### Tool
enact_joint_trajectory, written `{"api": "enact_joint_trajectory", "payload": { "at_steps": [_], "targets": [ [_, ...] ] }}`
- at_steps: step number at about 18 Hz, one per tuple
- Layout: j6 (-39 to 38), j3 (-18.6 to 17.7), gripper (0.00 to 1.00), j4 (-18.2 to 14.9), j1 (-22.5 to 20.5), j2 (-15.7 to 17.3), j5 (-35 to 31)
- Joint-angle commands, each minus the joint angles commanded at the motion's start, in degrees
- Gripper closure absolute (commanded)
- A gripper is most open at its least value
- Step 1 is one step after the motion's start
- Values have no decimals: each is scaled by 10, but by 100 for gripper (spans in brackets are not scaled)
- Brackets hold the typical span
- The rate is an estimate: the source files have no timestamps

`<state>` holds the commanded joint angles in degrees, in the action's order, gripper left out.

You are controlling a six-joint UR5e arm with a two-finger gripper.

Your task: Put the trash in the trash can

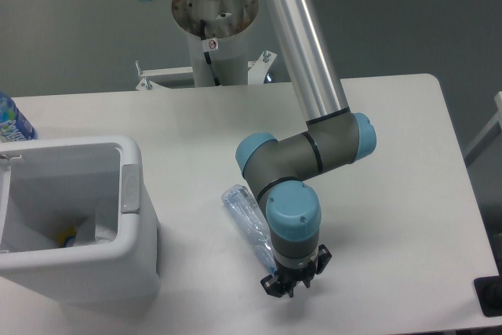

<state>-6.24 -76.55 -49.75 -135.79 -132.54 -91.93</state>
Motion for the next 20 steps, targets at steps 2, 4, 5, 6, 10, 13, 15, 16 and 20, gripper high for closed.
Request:
{"api": "enact_joint_trajectory", "payload": {
  "at_steps": [2,4,5,6,10,13,15,16,20],
  "targets": [
    [2,0,64,0,0,3,1],
    [2,2,64,1,0,6,1],
    [3,3,64,1,-1,8,2],
    [3,3,64,1,-1,10,2],
    [11,6,64,1,-3,12,3],
    [12,7,68,1,-5,12,3],
    [13,7,68,1,-5,13,3],
    [13,7,68,1,-5,15,3],
    [20,10,68,1,-15,25,6]
  ]
}}
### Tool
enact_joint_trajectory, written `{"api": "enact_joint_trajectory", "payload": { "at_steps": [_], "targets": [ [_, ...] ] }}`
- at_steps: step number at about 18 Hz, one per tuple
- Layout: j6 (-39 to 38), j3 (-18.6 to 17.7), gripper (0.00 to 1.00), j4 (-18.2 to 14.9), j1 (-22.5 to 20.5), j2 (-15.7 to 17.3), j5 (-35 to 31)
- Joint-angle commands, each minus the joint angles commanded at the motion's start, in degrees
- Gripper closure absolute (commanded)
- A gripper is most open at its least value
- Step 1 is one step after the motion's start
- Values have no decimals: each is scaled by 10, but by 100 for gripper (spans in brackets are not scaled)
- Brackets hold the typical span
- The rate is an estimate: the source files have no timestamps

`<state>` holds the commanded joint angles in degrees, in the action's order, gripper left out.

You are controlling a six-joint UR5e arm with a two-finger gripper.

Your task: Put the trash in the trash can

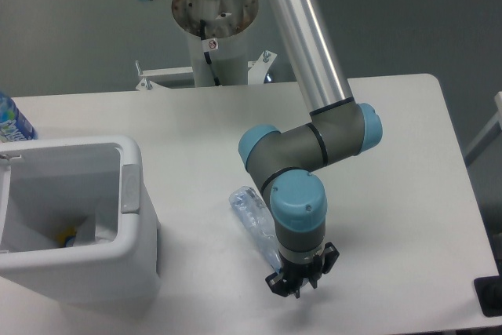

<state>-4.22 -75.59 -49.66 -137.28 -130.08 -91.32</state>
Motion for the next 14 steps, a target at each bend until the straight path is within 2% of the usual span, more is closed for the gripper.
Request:
{"api": "enact_joint_trajectory", "payload": {
  "at_steps": [6,9,14],
  "targets": [
    [4,6,68,0,-11,14,3],
    [4,10,68,0,-21,23,33],
    [4,10,68,0,-23,33,37]
  ]
}}
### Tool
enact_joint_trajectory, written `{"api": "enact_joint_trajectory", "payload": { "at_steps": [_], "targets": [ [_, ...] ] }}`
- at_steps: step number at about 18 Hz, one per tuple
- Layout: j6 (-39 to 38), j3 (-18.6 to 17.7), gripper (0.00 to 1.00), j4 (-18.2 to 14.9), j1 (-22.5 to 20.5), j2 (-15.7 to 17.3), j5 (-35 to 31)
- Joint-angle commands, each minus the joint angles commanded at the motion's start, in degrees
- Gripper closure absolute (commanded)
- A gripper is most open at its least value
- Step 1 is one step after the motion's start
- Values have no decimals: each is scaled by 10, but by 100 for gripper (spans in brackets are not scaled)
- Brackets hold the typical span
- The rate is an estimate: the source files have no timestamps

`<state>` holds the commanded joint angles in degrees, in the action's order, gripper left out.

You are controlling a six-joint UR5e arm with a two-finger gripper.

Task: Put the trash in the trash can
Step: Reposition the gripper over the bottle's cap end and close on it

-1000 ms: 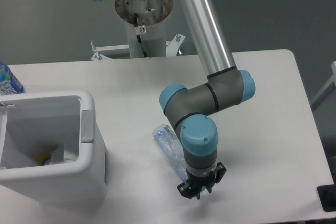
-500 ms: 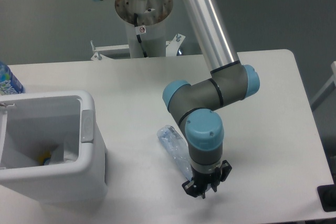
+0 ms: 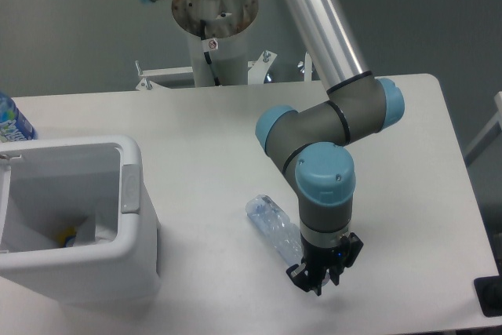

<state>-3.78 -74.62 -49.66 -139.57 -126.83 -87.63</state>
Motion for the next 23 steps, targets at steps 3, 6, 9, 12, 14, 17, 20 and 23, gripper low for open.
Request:
{"api": "enact_joint_trajectory", "payload": {
  "at_steps": [3,6,9,12,14,17,20,23],
  "targets": [
    [0,0,73,-1,-1,1,0],
    [0,0,74,-1,-2,4,0],
    [3,2,74,0,-4,14,8],
    [8,1,74,0,-11,25,32],
    [8,1,74,0,-14,30,43],
    [8,1,75,0,-14,35,45],
    [8,2,75,0,-14,40,52],
    [8,1,75,0,-14,50,62]
  ]
}}
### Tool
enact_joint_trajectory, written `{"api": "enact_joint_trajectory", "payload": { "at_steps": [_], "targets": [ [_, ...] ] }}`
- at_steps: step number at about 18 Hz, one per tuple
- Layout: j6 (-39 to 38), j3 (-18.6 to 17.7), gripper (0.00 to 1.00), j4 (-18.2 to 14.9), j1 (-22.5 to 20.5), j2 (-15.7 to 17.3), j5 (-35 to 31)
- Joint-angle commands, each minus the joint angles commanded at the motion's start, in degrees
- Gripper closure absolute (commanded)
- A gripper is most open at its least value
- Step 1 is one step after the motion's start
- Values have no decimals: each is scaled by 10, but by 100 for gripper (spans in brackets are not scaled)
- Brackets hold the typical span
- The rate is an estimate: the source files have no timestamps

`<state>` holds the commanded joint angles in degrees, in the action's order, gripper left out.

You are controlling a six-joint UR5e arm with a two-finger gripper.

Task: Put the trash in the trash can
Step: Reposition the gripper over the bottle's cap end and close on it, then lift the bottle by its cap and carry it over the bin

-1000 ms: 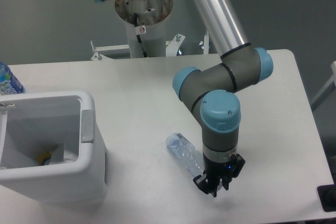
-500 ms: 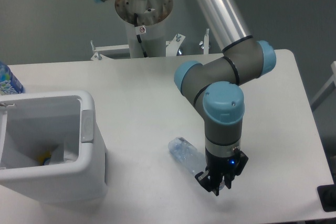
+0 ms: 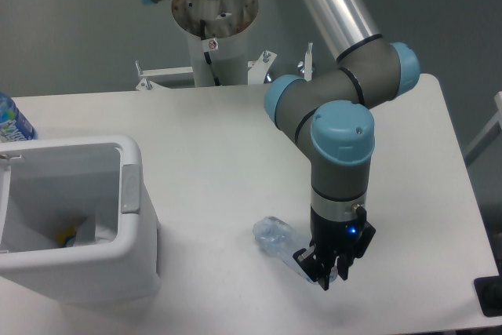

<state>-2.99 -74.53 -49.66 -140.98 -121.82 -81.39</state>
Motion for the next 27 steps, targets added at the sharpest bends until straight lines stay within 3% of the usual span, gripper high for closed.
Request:
{"api": "enact_joint_trajectory", "payload": {
  "at_steps": [7,16,27],
  "targets": [
    [0,2,75,0,-2,22,7],
    [-18,61,75,38,-8,33,25],
    [-37,68,75,40,-5,90,47]
  ]
}}
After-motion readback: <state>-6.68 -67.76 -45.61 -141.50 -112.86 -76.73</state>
